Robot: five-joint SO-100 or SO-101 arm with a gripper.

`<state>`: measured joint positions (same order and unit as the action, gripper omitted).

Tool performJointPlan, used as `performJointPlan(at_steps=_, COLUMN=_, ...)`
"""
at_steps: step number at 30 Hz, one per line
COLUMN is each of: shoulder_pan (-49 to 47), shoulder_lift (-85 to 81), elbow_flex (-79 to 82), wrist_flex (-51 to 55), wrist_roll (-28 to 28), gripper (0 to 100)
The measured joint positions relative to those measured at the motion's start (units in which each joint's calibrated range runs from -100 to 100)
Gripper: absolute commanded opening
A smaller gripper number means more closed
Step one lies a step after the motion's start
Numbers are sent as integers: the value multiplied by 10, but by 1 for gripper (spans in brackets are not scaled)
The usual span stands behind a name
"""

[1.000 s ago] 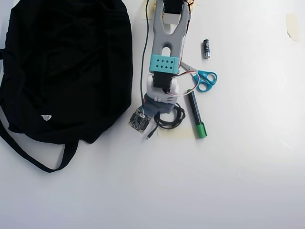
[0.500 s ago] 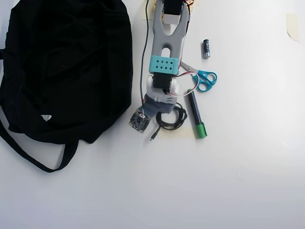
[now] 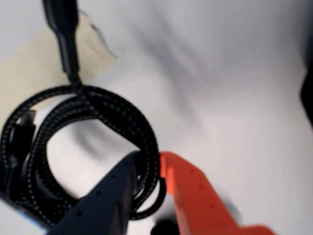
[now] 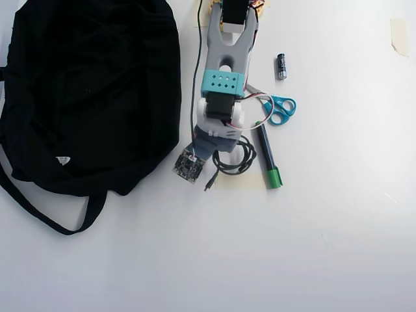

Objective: Put the cable into the black bag

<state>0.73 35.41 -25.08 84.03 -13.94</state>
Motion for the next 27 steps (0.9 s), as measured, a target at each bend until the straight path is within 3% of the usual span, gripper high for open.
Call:
performJointPlan(at_steps=12, shoulder_pan=1, shoulder_lift=0, elbow_flex=-159, wrist_flex=139, wrist_roll=0, gripper=2)
performJointPlan(at_steps=27, shoulder_pan=42, shoulder_lift=-107, elbow_flex=-165, wrist_flex=148, wrist_roll=61, gripper=2)
